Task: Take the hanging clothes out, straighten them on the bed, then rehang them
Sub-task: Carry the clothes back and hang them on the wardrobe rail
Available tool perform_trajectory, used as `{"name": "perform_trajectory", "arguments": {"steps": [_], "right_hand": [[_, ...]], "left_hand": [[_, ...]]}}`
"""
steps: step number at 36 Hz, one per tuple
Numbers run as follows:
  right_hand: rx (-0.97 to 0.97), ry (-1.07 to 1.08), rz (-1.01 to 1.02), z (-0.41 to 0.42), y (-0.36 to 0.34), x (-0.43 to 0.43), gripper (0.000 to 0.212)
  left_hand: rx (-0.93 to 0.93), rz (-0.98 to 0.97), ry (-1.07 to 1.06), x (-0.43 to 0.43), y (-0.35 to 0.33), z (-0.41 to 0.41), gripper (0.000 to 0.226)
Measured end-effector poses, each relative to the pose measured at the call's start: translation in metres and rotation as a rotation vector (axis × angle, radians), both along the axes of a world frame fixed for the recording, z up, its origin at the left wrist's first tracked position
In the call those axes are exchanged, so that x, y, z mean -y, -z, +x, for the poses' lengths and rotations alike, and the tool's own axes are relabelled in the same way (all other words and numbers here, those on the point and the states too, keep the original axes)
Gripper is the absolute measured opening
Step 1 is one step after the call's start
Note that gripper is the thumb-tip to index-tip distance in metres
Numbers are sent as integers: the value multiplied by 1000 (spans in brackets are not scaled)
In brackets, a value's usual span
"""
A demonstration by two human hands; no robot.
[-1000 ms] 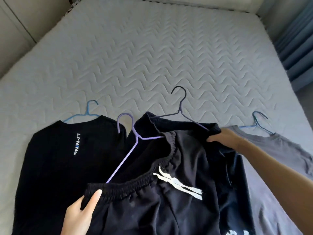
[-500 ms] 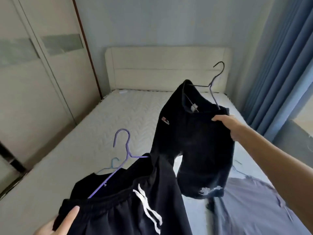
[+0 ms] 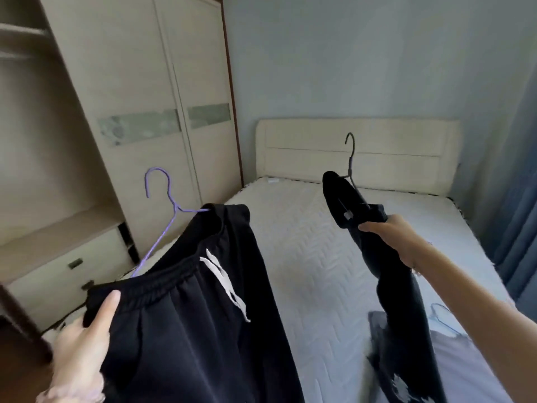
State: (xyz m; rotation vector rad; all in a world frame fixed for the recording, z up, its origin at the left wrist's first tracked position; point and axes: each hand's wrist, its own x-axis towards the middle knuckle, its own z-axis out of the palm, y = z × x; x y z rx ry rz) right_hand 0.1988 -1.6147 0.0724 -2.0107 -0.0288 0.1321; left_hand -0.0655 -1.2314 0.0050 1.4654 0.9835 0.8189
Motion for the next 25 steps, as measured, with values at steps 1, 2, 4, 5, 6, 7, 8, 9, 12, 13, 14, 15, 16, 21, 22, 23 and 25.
{"name": "perform_trajectory", "arguments": {"steps": [1, 2, 4, 5, 6, 7, 8, 9, 12, 13, 14, 15, 16, 21, 22, 23, 25], "right_hand": [[-19, -39, -23, -10, 8, -4, 33], [-41, -82, -53, -22, 17, -10, 34], [-75, -180, -96, -48, 38, -27, 35], [-88, -235, -108, -62, 47, -38, 34], [-106, -290, -110, -77, 56, -49, 34], [-130, -343, -101, -90, 65, -60, 32], [-155, -393, -87, -104, 72, -71, 29], [-176, -446, -71, -116, 77, -82, 27], [-217, -595, -4, -149, 78, -116, 17], [-216, -642, 24, -159, 76, -128, 15], [-210, -684, 48, -169, 71, -141, 15], [-201, -730, 71, -179, 66, -156, 16], [-195, -771, 97, -188, 61, -171, 17], [-216, -955, 243, -237, 36, -250, 12], [-222, -997, 255, -248, 33, -266, 11], [-216, -1054, 256, -258, 32, -283, 14], [-184, -1165, 241, -279, 33, -319, 21]], "left_hand": [[15, -22, -50, 7, -2, -15, 60], [6, -46, -69, 14, -4, -32, 58], [39, -100, -90, 24, -6, -65, 51], [23, -125, -102, 31, -10, -79, 49], [23, -171, -104, 34, -11, -93, 47], [34, -194, -116, 41, -16, -109, 43], [28, -203, -134, 40, -12, -125, 39], [16, -211, -173, 44, -12, -138, 39], [53, -285, -269, 36, 0, -189, 48], [36, -297, -322, 35, -2, -206, 51], [32, -307, -361, 34, -1, -224, 55], [46, -325, -409, 31, -1, -243, 57], [71, -327, -446, 26, -1, -260, 59], [158, -261, -615, 15, -16, -332, 51], [150, -249, -656, 14, -20, -342, 48], [165, -228, -701, 15, -24, -350, 43], [183, -162, -745, 11, -27, -365, 34]]}}
